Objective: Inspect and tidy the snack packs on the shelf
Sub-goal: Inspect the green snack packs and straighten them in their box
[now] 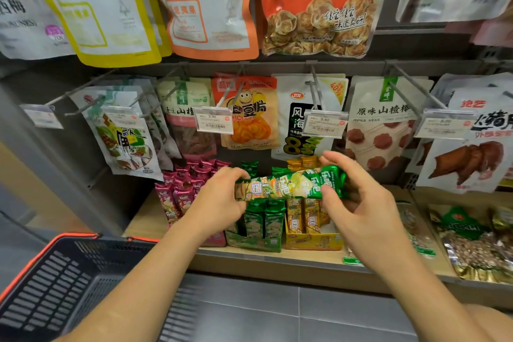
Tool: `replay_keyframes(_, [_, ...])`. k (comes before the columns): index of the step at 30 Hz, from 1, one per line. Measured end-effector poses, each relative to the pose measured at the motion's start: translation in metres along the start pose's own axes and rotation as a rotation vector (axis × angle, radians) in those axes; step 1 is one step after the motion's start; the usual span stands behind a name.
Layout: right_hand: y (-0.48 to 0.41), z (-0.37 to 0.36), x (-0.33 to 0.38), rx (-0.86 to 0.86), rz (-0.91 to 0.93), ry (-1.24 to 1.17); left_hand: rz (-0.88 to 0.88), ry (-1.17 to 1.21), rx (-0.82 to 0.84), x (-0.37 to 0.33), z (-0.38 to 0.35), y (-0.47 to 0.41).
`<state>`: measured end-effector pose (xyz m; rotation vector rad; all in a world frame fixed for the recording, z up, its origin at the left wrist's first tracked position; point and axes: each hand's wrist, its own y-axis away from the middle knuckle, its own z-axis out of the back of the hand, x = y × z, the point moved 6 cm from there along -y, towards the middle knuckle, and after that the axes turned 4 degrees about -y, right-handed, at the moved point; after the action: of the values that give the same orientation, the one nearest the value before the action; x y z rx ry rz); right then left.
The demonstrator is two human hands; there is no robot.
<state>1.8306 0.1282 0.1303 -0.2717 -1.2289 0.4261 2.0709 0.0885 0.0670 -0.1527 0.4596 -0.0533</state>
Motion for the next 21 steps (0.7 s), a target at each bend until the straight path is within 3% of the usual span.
replay_keyframes(3, [0.0, -0.002, 0.003, -0.046, 0.058, 0.023, 0.055, 0.148, -0.074, -0.001, -0.002, -0.009])
replay_keyframes(7, [0.005, -0.02, 0.022, -0.09, 0.343, 0.219, 0.154, 0.414, -0.086, -0.002, -0.018, -0.021])
replay_keyframes(14, [-0.007, -0.032, 0.029, -0.197, 0.627, 0.481, 0.004, -0.129, 0.106, 0.012, -0.043, -0.043])
replay_keyframes(21, [-0.058, -0.073, 0.015, -0.089, 0.533, 0.603, -0.099, -0.386, 0.336, 0.014, -0.087, -0.043])
